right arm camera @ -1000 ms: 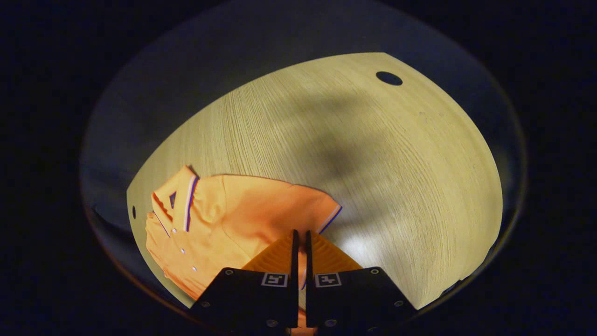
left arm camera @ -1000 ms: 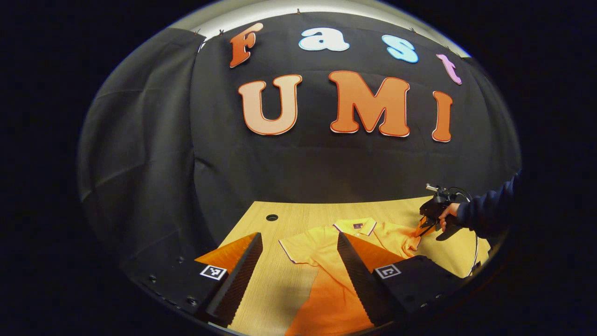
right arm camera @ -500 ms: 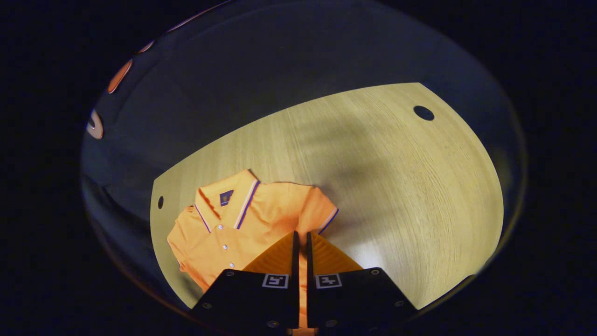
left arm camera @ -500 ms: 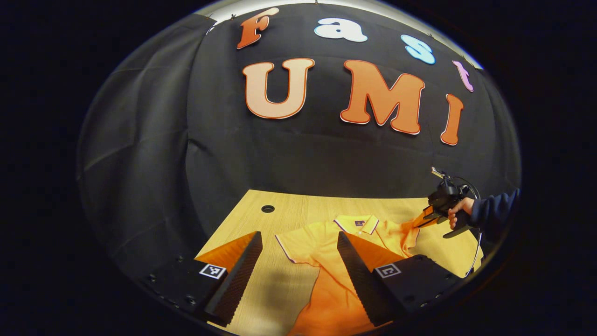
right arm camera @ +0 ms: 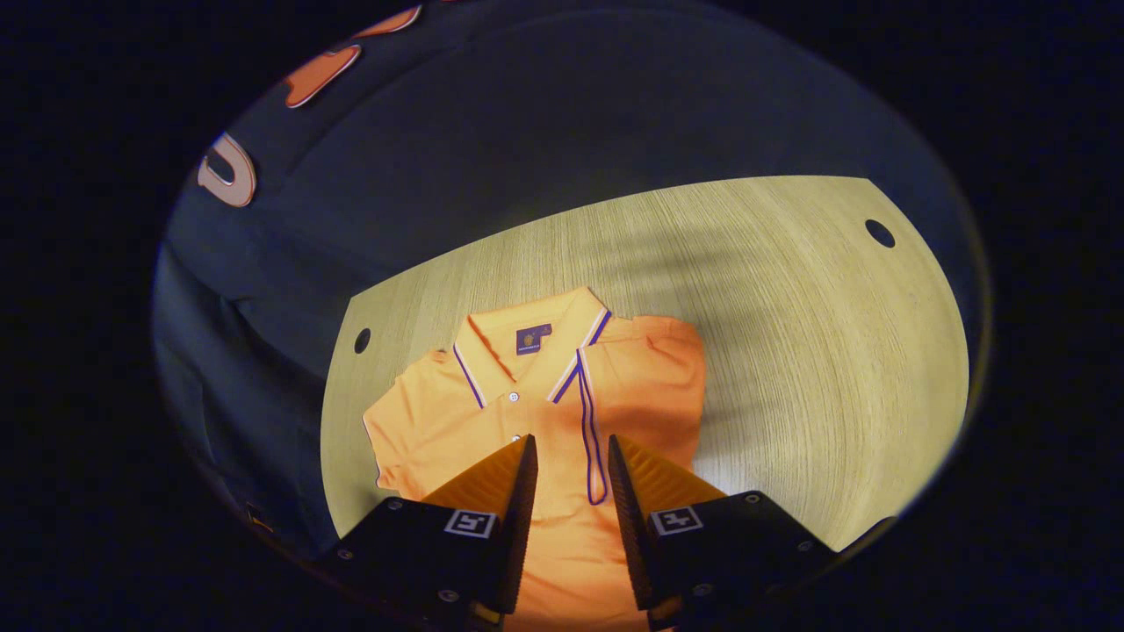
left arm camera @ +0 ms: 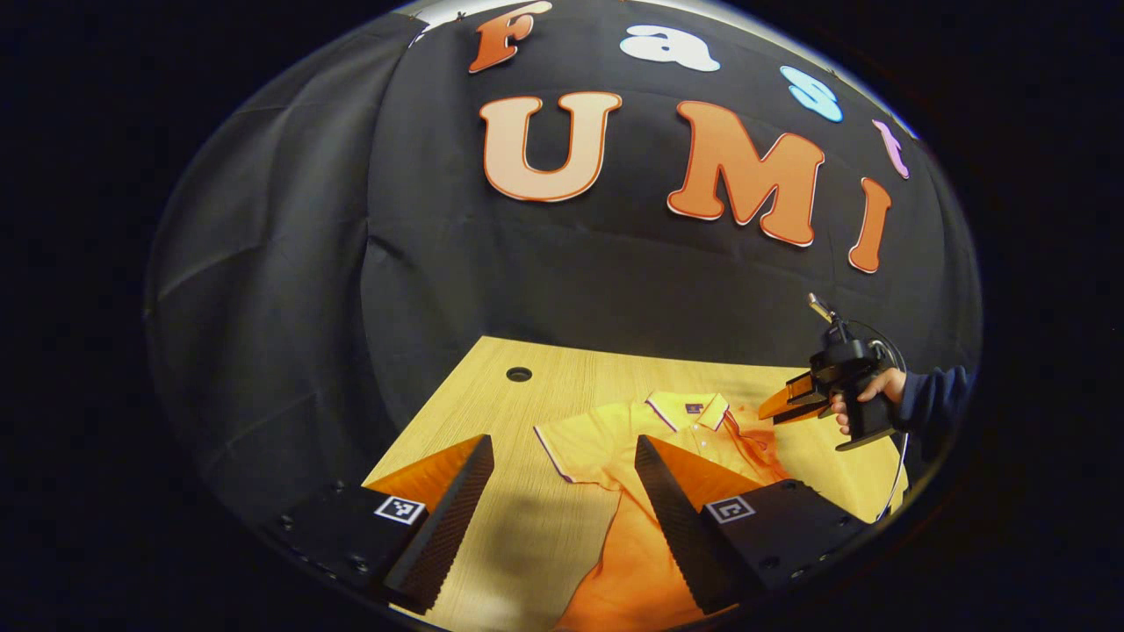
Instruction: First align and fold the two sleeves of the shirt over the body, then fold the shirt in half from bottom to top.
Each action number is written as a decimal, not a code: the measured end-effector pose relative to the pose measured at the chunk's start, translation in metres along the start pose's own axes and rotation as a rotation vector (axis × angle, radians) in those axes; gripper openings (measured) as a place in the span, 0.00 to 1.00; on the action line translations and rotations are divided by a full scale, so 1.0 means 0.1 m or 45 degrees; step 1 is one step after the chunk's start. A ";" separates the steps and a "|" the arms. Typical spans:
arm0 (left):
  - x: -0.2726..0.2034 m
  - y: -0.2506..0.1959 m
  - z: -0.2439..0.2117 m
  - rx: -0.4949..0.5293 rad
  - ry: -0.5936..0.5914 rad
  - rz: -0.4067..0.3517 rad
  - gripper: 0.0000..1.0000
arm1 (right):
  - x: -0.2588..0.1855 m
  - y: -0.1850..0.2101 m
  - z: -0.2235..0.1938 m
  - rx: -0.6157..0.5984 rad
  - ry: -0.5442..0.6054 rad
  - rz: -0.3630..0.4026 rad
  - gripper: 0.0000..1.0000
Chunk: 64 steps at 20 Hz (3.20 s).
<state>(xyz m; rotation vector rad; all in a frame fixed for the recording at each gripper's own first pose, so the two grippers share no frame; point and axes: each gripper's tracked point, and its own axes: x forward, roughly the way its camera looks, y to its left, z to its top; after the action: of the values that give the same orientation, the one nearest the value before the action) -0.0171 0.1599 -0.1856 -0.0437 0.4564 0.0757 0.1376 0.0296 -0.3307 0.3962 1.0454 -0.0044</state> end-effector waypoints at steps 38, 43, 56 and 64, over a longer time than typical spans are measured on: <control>2.95 -0.09 -1.31 0.131 1.130 0.021 0.83 | -3.17 0.31 -0.11 -0.194 -0.854 -0.264 0.93; 2.90 -0.38 -1.29 0.171 1.092 -0.103 0.13 | -3.15 0.16 -0.30 -0.142 -0.839 -0.295 0.94; 2.74 -1.63 -0.54 0.317 0.768 -0.476 0.13 | -3.14 -0.24 -0.66 -0.009 -0.794 -0.344 0.94; 2.48 -2.10 -0.41 0.229 0.680 -0.656 0.82 | -2.99 -0.38 -1.01 0.015 -0.732 -0.392 0.94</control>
<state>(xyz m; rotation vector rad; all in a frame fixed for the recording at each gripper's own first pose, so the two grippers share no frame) 0.2036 -0.0357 -0.3269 -0.0029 0.9696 -0.4950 -0.1060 -0.0276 -0.1351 0.2188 0.5280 -0.3792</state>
